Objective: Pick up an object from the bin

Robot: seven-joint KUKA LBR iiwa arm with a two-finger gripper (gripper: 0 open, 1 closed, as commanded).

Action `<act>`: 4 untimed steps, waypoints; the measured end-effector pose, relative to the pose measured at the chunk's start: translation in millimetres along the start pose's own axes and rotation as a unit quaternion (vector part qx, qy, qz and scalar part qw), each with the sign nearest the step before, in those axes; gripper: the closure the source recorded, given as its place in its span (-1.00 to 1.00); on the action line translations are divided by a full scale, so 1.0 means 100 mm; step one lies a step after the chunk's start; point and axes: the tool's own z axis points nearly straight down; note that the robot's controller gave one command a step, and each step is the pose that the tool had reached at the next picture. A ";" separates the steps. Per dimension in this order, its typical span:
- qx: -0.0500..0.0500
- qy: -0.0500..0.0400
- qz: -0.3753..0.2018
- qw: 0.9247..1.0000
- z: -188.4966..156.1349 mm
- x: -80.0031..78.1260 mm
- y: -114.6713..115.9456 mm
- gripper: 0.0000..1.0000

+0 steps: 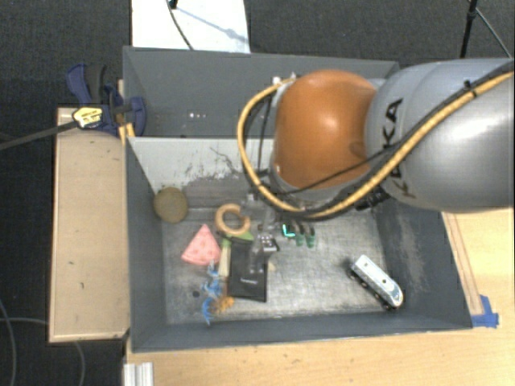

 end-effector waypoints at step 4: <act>0.001 -0.009 -0.362 0.932 1.47 -0.19 -0.27 -1.00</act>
Offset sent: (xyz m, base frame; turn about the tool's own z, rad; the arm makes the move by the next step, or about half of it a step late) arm 0.0087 -0.0390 -0.1527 -0.4314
